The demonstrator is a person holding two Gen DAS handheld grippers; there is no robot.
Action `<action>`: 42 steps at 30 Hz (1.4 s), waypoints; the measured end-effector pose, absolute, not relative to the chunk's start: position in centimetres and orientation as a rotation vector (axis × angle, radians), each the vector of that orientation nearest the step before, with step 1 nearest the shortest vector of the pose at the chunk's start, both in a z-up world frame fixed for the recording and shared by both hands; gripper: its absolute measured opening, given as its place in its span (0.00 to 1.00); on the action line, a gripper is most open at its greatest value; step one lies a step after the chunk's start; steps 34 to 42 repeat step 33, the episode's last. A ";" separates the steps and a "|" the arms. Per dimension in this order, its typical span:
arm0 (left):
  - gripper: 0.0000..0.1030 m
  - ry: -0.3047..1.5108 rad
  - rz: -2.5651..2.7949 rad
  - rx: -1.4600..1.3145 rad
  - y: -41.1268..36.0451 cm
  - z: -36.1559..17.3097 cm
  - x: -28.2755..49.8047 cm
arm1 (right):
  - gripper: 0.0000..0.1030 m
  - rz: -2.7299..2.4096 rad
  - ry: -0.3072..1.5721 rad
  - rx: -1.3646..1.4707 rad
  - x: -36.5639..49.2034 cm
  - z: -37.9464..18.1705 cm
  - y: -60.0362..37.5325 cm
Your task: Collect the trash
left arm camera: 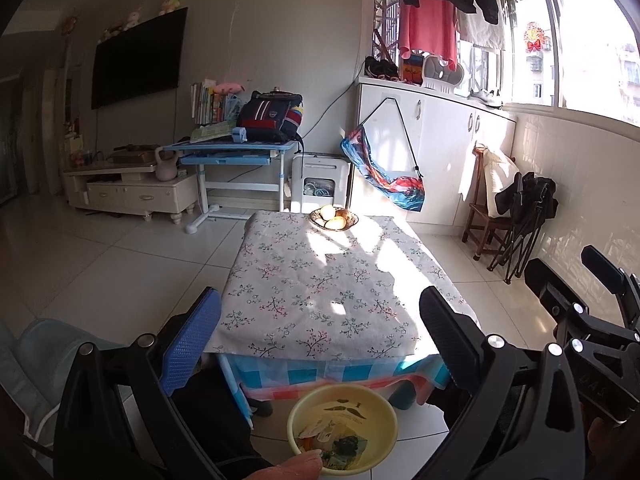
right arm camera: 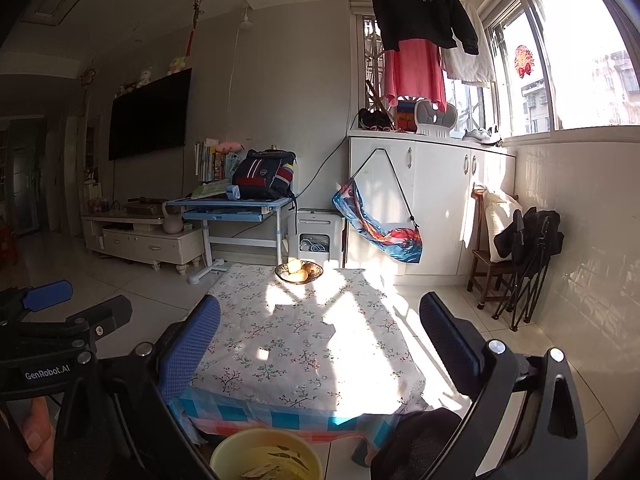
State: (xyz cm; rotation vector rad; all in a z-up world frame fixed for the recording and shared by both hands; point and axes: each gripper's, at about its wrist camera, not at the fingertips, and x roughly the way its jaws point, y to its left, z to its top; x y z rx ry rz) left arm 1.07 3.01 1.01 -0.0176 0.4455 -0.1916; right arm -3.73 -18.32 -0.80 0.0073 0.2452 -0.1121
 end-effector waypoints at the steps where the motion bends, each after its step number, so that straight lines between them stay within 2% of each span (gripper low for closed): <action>1: 0.93 0.445 -0.190 -0.018 3.0 1.0 1.1 | 0.93 -0.112 0.246 0.007 -3.7 -0.8 -18.3; 19: 0.93 0.453 -0.252 -0.079 4.2 0.0 2.0 | 0.93 -0.112 0.325 0.008 -0.7 -2.8 -18.0; 26: 0.93 0.542 -0.182 0.001 3.5 -2.0 5.4 | 0.93 -0.124 0.392 0.068 5.8 -4.2 -20.2; 33: 0.93 0.677 -0.139 -0.006 3.5 -5.6 10.5 | 0.93 -0.116 0.589 0.006 16.8 -8.3 -23.1; 42: 0.93 0.677 -0.139 -0.006 3.5 -5.6 10.5 | 0.93 -0.116 0.589 0.006 16.8 -8.3 -23.1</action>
